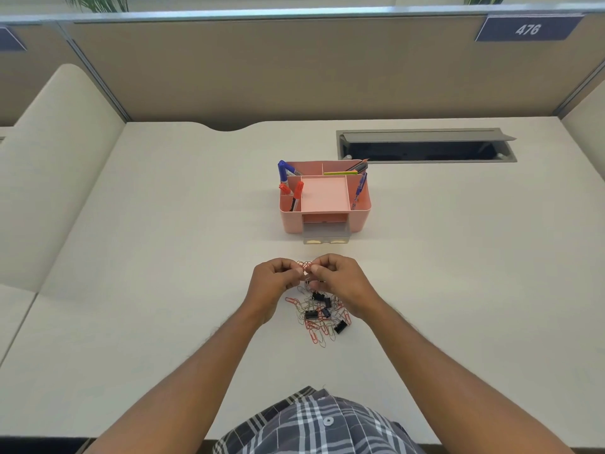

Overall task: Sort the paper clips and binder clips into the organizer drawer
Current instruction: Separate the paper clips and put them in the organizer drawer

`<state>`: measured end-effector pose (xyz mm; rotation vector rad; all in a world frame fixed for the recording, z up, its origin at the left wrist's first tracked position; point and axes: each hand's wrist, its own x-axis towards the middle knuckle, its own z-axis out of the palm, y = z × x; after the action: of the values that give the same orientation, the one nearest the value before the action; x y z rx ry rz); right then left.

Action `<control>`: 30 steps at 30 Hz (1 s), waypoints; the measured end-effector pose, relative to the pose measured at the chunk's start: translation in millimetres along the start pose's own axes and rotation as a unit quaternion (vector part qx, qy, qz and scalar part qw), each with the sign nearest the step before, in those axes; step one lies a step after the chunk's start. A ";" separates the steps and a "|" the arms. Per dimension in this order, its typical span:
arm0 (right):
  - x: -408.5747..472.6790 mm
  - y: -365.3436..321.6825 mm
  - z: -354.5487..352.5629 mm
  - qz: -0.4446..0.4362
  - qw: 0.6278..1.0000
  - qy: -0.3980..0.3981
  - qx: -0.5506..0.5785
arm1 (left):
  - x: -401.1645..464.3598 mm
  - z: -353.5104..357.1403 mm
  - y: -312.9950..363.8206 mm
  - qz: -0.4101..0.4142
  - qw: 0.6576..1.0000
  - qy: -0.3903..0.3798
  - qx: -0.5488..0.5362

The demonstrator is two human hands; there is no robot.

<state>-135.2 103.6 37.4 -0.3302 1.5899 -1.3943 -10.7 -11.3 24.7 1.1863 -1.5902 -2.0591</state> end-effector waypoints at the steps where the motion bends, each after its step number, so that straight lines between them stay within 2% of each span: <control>1: 0.1 1.2 0.9 -0.002 1.000 0.001 0.000 | -0.4 0.7 0.3 0.000 1.000 0.001 -0.003; 13: -7.1 5.4 -6.1 -0.026 0.999 0.025 -0.028 | -1.8 4.7 3.7 -0.004 0.999 0.031 -0.029; 20: -9.2 -3.3 -13.9 -0.032 0.998 0.047 -0.014 | -5.7 7.1 6.1 -0.004 0.998 0.003 -0.070; 26: -10.4 -3.7 -11.2 -0.069 0.993 0.046 -0.081 | -7.8 19.5 10.1 0.001 0.995 -0.038 -0.089; 30: -13.5 -6.7 -8.2 -0.059 0.998 0.022 -0.027 | -5.2 23.8 7.1 -0.036 0.992 -0.056 -0.106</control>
<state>-137.3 116.3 48.7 -0.4335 1.6688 -1.4586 -26.9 5.6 34.7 1.0839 -1.3509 -2.3115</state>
